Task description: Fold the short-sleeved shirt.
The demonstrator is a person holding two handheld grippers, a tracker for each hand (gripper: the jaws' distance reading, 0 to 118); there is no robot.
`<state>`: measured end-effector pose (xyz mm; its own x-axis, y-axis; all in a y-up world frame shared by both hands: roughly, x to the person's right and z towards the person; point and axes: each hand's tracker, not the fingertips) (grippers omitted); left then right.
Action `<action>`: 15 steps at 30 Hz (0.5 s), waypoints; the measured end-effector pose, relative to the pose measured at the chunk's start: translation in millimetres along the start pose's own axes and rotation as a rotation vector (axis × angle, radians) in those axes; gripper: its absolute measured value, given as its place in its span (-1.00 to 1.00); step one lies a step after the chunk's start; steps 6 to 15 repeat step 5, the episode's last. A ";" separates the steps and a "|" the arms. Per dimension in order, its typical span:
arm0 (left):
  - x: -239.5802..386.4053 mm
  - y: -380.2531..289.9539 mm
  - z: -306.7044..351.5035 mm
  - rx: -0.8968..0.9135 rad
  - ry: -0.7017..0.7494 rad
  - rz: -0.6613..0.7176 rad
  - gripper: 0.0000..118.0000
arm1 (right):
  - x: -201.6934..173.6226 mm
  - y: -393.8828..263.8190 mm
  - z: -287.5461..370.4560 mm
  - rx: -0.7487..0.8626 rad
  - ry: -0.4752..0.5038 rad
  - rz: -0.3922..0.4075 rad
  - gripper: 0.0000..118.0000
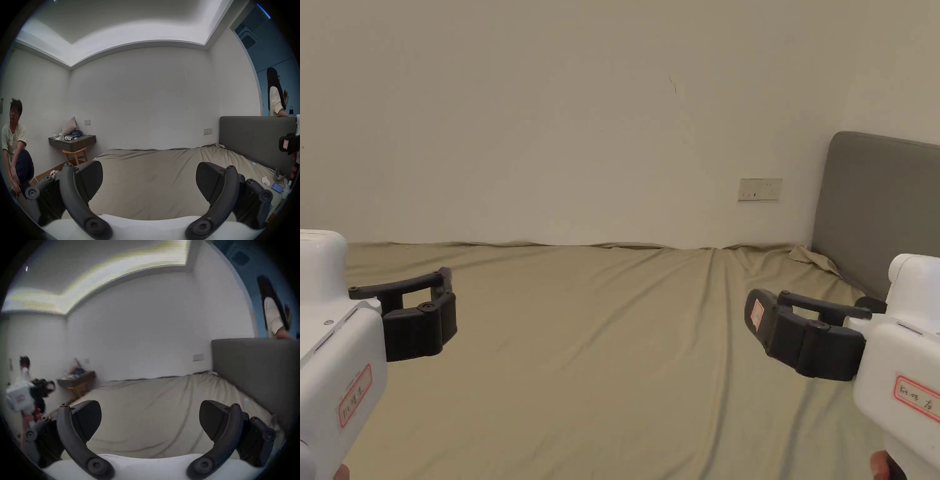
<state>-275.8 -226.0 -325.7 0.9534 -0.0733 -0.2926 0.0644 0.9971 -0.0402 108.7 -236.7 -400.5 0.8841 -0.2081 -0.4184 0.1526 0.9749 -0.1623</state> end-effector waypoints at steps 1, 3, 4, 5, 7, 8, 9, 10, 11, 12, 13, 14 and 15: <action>-0.1 -0.1 0.1 -0.001 0.003 -0.005 1.00 | 1.5 0.2 0.3 0.029 -0.019 0.034 1.00; -0.6 -0.1 0.8 -0.001 0.002 -0.010 1.00 | -1.5 4.4 1.4 0.057 -0.147 0.104 1.00; -1.6 -0.5 1.8 0.004 -0.001 -0.009 1.00 | -3.3 5.8 0.5 0.069 -0.213 0.146 1.00; -2.0 -0.6 1.8 0.004 0.000 -0.007 1.00 | -3.5 6.1 -0.5 0.070 -0.226 0.168 1.00; -2.0 -0.6 1.8 0.004 0.000 -0.007 1.00 | -3.5 6.1 -0.5 0.070 -0.226 0.168 1.00; -2.0 -0.6 1.8 0.004 0.000 -0.007 1.00 | -3.5 6.1 -0.5 0.070 -0.226 0.168 1.00; -2.0 -0.6 1.8 0.004 0.000 -0.007 1.00 | -3.5 6.1 -0.5 0.070 -0.226 0.168 1.00; -2.0 -0.6 1.8 0.004 0.000 -0.007 1.00 | -3.5 6.1 -0.5 0.070 -0.226 0.168 1.00; -2.0 -0.6 1.8 0.004 0.000 -0.007 1.00 | -3.5 6.1 -0.5 0.070 -0.226 0.168 1.00; -2.0 -0.6 1.8 0.004 0.000 -0.007 1.00 | -3.5 6.1 -0.5 0.070 -0.226 0.168 1.00; -2.0 -0.6 1.8 0.004 0.000 -0.007 1.00 | -3.5 6.1 -0.5 0.070 -0.226 0.168 1.00; -2.0 -0.6 1.8 0.004 0.000 -0.007 1.00 | -3.5 6.1 -0.5 0.070 -0.226 0.168 1.00; -2.0 -0.6 1.8 0.004 0.000 -0.007 1.00 | -3.5 6.1 -0.5 0.070 -0.226 0.168 1.00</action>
